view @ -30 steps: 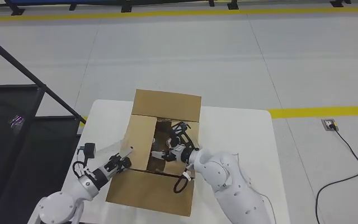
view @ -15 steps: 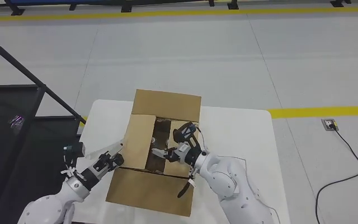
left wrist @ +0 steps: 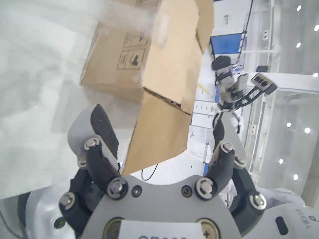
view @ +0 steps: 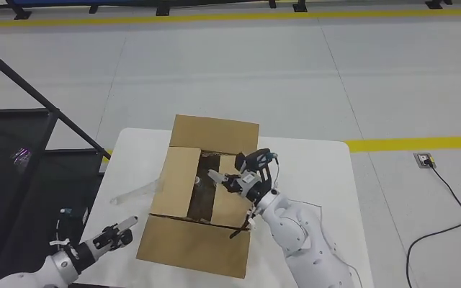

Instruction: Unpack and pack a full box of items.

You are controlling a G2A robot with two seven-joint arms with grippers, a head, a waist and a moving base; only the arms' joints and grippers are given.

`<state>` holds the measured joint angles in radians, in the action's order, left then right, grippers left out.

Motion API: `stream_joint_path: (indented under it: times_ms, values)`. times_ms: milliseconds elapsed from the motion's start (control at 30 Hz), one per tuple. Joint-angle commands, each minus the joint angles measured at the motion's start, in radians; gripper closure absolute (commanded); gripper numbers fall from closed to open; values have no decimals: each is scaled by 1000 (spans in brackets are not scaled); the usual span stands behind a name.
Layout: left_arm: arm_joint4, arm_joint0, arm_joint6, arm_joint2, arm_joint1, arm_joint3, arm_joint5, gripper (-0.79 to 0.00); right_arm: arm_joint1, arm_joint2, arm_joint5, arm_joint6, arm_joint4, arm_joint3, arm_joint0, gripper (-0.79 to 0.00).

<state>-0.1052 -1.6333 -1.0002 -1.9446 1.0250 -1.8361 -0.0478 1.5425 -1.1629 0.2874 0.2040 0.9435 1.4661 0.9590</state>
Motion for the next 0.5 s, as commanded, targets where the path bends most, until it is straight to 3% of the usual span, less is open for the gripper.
stream_joint_path:
  times_ms: [0, 300, 467]
  values:
    - [33, -6, -41, -3, -5, 8, -4, -785, 2, -4, -7, -47, -12, -16, -7, -785]
    - [-9, 26, -244, 62, -22, 56, -56, -785, 4, -52, -50, -225, -39, -145, -66, -785]
    - [-59, 54, -277, 88, -27, 74, -74, -785, 5, -91, -4, -224, -135, -310, -154, -785]
